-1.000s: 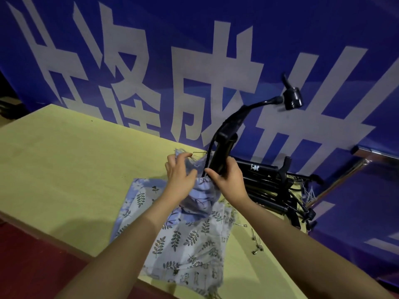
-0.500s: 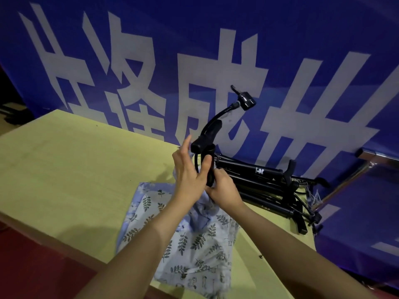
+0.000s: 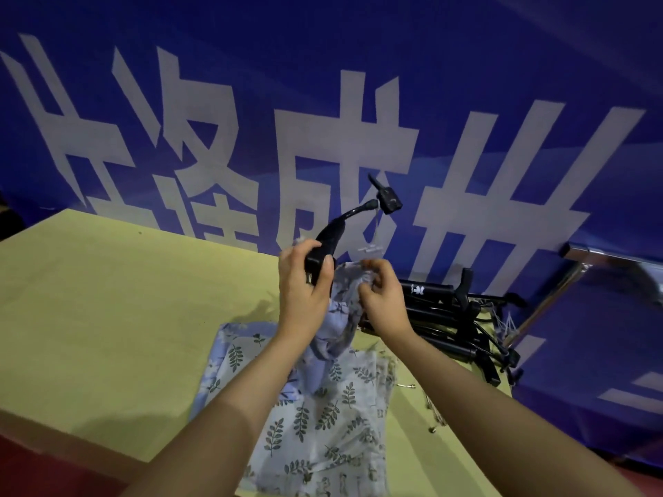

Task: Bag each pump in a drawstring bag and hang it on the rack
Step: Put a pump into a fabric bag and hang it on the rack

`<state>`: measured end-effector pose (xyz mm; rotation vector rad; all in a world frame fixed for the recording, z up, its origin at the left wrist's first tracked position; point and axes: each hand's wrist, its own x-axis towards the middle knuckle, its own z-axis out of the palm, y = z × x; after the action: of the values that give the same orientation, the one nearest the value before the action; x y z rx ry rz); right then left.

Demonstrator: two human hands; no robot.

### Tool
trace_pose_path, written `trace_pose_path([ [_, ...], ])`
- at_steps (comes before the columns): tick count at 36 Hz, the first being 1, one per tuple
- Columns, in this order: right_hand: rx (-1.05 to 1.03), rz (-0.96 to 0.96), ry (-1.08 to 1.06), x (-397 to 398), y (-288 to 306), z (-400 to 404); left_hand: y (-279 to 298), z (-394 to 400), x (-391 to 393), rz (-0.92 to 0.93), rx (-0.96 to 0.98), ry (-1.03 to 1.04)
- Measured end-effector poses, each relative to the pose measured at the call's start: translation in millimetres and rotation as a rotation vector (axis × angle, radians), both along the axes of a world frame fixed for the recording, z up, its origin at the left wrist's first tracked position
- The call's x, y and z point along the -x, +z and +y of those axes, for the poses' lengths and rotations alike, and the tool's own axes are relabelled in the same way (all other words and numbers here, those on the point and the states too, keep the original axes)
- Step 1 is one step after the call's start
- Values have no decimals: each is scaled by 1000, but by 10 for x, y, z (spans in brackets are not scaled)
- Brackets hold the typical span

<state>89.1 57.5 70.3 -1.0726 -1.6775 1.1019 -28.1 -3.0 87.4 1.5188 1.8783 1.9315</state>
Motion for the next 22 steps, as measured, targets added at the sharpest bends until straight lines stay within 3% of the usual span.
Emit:
trace_pose_path([
  [4, 134, 82, -50, 46, 151, 40, 127, 39, 15, 69, 1, 22],
  [12, 89, 108, -141, 57, 456, 133, 369, 139, 89, 130, 24, 43],
  [17, 17, 32, -71, 34, 542, 65, 304, 132, 142, 179, 105, 35],
  [22, 183, 157, -8, 22, 557, -3, 246, 66, 127, 263, 211, 60],
])
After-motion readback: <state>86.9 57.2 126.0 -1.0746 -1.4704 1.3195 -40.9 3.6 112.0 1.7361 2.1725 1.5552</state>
